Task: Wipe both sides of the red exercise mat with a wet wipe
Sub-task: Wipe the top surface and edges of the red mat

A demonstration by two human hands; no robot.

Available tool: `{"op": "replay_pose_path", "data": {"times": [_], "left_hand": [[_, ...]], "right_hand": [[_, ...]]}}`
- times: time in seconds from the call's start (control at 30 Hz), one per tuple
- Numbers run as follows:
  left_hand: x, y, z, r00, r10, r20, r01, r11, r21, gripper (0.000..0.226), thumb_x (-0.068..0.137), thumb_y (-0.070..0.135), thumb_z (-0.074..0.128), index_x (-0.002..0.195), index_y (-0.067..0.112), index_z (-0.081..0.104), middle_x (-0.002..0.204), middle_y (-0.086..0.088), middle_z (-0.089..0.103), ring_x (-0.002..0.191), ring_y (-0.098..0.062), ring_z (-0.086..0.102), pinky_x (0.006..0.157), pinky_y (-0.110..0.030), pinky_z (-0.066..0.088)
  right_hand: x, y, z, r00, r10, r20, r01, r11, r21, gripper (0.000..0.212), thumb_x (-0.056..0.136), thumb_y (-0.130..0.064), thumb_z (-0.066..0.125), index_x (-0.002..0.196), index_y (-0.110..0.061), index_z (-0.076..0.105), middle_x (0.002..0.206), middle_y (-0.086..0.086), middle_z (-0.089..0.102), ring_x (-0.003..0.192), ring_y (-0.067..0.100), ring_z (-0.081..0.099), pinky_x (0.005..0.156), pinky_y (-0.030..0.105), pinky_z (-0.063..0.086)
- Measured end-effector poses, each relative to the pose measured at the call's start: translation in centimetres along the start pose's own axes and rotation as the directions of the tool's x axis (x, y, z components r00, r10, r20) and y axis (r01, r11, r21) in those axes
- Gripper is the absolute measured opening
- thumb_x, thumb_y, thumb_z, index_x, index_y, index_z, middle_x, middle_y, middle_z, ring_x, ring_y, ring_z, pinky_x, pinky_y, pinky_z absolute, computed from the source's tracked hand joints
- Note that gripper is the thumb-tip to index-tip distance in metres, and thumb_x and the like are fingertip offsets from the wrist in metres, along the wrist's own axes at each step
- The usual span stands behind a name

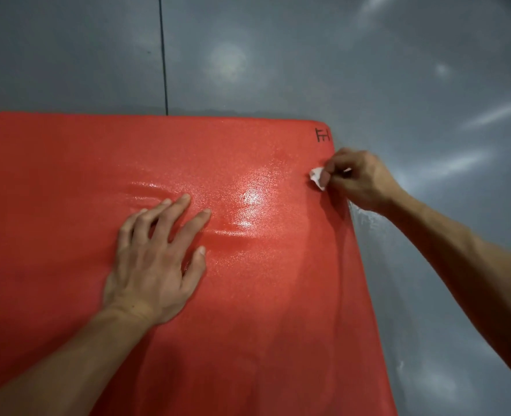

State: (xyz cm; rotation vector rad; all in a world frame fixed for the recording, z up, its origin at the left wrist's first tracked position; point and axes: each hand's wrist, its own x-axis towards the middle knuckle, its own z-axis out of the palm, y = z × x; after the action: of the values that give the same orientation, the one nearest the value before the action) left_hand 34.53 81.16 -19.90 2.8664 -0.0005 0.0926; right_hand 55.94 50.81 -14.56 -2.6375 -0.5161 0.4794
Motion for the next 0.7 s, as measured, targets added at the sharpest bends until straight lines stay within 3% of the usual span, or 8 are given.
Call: {"op": "replay_pose_path", "data": {"times": [0.07, 0.17, 0.33, 0.43, 0.57, 0.63, 0.7], "left_hand": [[0.1, 0.1, 0.1, 1.000, 0.008, 0.007, -0.008, 1.000, 0.001, 0.056, 0.093, 0.044, 0.046, 0.146, 0.029, 0.056, 0.158, -0.005, 0.043, 0.141, -0.033, 0.040, 0.115, -0.053, 0.025], [0.0, 0.0, 0.0, 1.000, -0.002, 0.005, 0.002, 1.000, 0.002, 0.056, 0.093, 0.044, 0.045, 0.146, 0.030, 0.056, 0.158, -0.004, 0.042, 0.141, -0.032, 0.040, 0.115, -0.053, 0.025], [0.1, 0.1, 0.0, 1.000, 0.001, 0.004, -0.001, 1.000, 0.004, 0.056, 0.093, 0.044, 0.045, 0.146, 0.030, 0.056, 0.158, -0.004, 0.043, 0.140, -0.032, 0.040, 0.115, -0.052, 0.024], [0.2, 0.0, 0.0, 1.000, -0.001, 0.007, 0.001, 1.000, 0.000, 0.056, 0.093, 0.044, 0.044, 0.146, 0.030, 0.056, 0.158, -0.004, 0.043, 0.141, -0.031, 0.039, 0.116, -0.052, 0.023], [0.1, 0.1, 0.0, 1.000, -0.004, 0.017, 0.004, 1.000, 0.002, 0.056, 0.093, 0.044, 0.044, 0.146, 0.030, 0.055, 0.158, -0.003, 0.042, 0.141, -0.031, 0.039, 0.116, -0.052, 0.024], [0.0, 0.1, -0.1, 1.000, -0.005, 0.017, 0.005, 1.000, 0.002, 0.056, 0.093, 0.045, 0.044, 0.146, 0.031, 0.055, 0.158, -0.003, 0.042, 0.141, -0.031, 0.039, 0.116, -0.052, 0.024], [0.2, 0.0, -0.1, 1.000, -0.009, 0.011, 0.009, 1.000, -0.009, 0.055, 0.093, 0.044, 0.044, 0.145, 0.031, 0.056, 0.158, -0.003, 0.043, 0.141, -0.031, 0.040, 0.116, -0.051, 0.024]], "right_hand": [[0.7, 0.0, -0.6, 1.000, -0.019, 0.007, 0.019, 1.000, 0.009, 0.014, 0.084, -0.021, 0.081, 0.076, -0.024, 0.070, 0.079, -0.004, 0.064, 0.070, 0.010, 0.057, 0.069, 0.036, 0.049], [2.9, -1.0, -0.6, 0.994, -0.075, -0.074, 0.076, 0.997, 0.009, 0.025, 0.086, -0.040, 0.079, 0.083, -0.019, 0.065, 0.071, -0.006, 0.059, 0.062, 0.009, 0.050, 0.060, 0.029, 0.042], [1.6, -0.4, 0.4, 0.981, -0.138, -0.136, 0.128, 0.988, -0.083, 0.011, 0.087, -0.023, 0.074, 0.089, -0.012, 0.072, 0.085, 0.000, 0.058, 0.073, 0.018, 0.055, 0.069, 0.036, 0.045], [4.5, -1.2, -0.1, 0.974, -0.116, -0.194, 0.107, 0.993, -0.056, 0.021, 0.084, -0.040, 0.068, 0.088, -0.020, 0.072, 0.082, -0.002, 0.058, 0.075, 0.018, 0.054, 0.068, 0.033, 0.040], [7.7, -1.4, -0.1, 0.979, -0.099, -0.176, 0.075, 0.988, -0.136, 0.034, 0.089, -0.040, 0.064, 0.101, -0.010, 0.071, 0.091, 0.012, 0.062, 0.084, 0.026, 0.058, 0.068, 0.027, 0.031], [5.8, -1.2, -0.1, 0.980, -0.142, -0.142, 0.124, 0.984, -0.129, 0.044, 0.088, -0.050, 0.059, 0.097, -0.009, 0.071, 0.085, 0.007, 0.058, 0.077, 0.021, 0.054, 0.066, 0.027, 0.030], [3.1, -0.5, 0.0, 0.979, -0.159, -0.129, 0.142, 0.982, -0.125, 0.033, 0.091, -0.042, 0.068, 0.093, -0.009, 0.070, 0.083, 0.001, 0.054, 0.073, 0.020, 0.053, 0.064, 0.027, 0.032]]}}
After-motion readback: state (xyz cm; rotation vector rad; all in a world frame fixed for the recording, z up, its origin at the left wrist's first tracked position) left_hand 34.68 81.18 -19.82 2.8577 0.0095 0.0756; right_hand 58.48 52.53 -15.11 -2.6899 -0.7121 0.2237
